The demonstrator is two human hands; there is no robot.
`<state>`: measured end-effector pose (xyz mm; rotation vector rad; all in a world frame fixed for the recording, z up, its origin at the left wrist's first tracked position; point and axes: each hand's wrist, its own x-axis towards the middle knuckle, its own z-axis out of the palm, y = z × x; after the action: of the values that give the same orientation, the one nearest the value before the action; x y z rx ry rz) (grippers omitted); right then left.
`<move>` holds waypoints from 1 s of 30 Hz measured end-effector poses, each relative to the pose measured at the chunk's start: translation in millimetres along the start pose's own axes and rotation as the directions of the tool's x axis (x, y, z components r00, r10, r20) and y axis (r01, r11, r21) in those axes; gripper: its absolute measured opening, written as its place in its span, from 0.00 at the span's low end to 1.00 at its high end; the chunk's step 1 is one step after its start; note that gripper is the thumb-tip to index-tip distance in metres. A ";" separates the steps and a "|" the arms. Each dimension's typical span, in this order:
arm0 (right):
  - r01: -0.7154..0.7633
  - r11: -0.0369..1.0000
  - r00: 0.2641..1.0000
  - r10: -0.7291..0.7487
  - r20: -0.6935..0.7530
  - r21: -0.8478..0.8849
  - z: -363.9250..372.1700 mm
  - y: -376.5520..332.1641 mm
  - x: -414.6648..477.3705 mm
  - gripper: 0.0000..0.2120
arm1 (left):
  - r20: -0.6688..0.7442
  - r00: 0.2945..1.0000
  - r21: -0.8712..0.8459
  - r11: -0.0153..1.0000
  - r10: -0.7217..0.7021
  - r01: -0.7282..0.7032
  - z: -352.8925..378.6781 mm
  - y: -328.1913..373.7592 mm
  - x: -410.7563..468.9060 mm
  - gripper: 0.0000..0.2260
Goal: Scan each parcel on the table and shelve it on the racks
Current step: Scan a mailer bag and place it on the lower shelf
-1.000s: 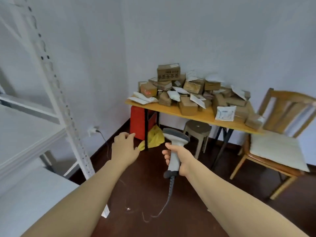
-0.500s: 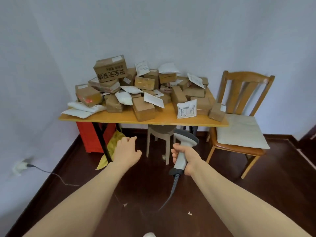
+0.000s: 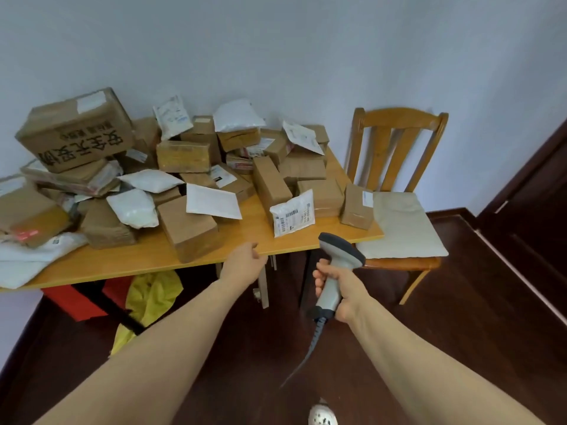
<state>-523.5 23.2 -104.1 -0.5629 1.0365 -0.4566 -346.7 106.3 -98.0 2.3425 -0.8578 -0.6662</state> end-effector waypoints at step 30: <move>0.045 0.996 0.997 -0.040 0.062 -0.076 80.6 -124.7 171.8 0.10 | -0.117 0.958 -0.608 0.782 -0.262 0.140 -39.9 10.3 165.7 0.06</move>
<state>-387.1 -158.3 -108.8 -0.6650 0.9887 -0.4359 -215.3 -2.4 -105.0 1.8820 -0.2426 -0.6591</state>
